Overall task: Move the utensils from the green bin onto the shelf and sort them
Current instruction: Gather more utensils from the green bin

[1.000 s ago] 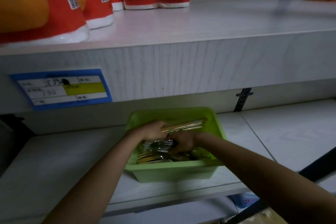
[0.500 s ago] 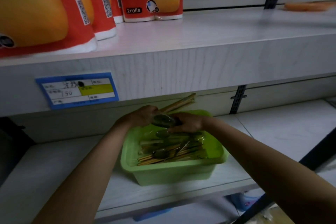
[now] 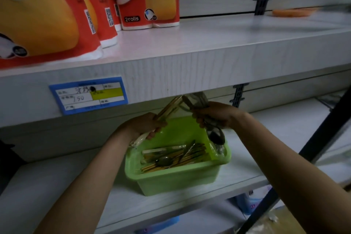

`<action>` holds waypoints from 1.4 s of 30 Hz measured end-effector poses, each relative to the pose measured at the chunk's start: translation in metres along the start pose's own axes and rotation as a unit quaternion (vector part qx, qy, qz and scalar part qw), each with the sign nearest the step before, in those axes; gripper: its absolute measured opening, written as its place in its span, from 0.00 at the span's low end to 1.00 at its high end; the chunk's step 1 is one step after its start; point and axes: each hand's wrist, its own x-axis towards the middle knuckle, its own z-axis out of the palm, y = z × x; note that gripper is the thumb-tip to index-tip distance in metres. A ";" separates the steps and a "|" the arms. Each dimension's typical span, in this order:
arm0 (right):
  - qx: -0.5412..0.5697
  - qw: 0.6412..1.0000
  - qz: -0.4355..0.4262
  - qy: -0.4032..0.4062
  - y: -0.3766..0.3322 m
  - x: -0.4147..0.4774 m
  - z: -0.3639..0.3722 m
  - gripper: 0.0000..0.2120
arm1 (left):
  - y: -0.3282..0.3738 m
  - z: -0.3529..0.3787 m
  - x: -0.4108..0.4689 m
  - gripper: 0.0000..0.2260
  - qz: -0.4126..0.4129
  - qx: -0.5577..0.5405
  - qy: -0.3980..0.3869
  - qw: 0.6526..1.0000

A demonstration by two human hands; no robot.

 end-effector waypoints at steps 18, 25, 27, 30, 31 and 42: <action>0.432 0.893 -0.002 0.127 0.091 -0.140 -0.002 0.06 | 0.022 0.132 -0.069 0.03 -0.052 -0.238 -0.198 0.949; 0.405 0.894 -0.049 0.186 0.136 -0.227 -0.028 0.03 | 0.022 0.211 -0.105 0.04 -0.050 -0.240 -0.211 0.946; 0.388 0.894 -0.065 0.214 0.149 -0.254 -0.038 0.04 | 0.025 0.238 -0.114 0.04 -0.054 -0.231 -0.223 0.946; 0.356 0.903 -0.046 0.237 0.166 -0.294 -0.058 0.06 | 0.034 0.279 -0.125 0.02 -0.064 -0.226 -0.246 0.940; 0.355 0.901 -0.043 0.247 0.172 -0.306 -0.065 0.06 | 0.038 0.294 -0.128 0.02 -0.067 -0.224 -0.253 0.939; 0.406 0.820 -0.120 0.385 0.206 -0.400 -0.145 0.12 | 0.098 0.430 -0.099 0.05 -0.047 -0.201 -0.332 0.920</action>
